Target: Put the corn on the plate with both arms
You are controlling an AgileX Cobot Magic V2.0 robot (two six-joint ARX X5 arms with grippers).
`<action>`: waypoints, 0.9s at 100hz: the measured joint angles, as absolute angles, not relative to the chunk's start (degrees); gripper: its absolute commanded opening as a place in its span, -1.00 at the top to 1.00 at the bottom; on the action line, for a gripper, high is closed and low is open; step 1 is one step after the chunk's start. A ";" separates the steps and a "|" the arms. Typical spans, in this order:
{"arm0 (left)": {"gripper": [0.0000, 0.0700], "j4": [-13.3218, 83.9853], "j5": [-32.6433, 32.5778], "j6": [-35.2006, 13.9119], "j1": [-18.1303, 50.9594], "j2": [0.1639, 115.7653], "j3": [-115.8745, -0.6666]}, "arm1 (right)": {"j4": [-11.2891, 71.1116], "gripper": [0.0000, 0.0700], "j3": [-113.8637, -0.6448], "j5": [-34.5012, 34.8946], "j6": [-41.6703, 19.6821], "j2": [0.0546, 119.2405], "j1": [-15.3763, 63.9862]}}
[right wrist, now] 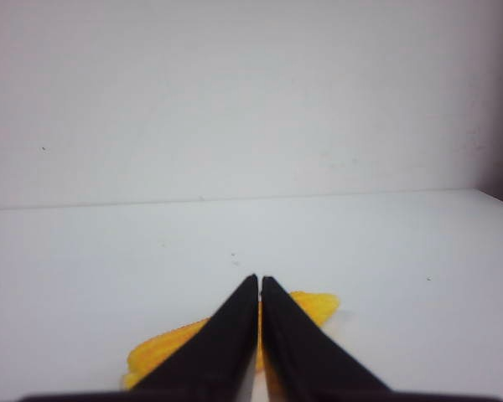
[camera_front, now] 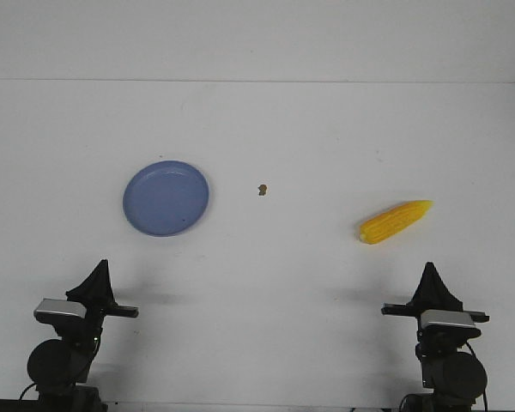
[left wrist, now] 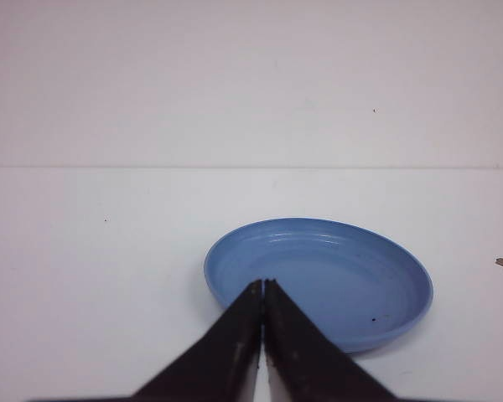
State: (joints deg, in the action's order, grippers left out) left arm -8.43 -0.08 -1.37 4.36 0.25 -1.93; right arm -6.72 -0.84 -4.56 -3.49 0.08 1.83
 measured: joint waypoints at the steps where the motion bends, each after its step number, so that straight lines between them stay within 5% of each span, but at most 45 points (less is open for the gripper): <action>1: 0.96 -8.43 -0.08 -1.37 4.36 0.25 -1.93 | -6.72 0.97 -0.84 -4.58 -3.49 0.08 1.83; 90: 0.96 -5.82 -0.08 -2.85 4.36 0.36 -3.86 | -6.83 0.97 -0.84 -4.23 -4.32 0.08 1.83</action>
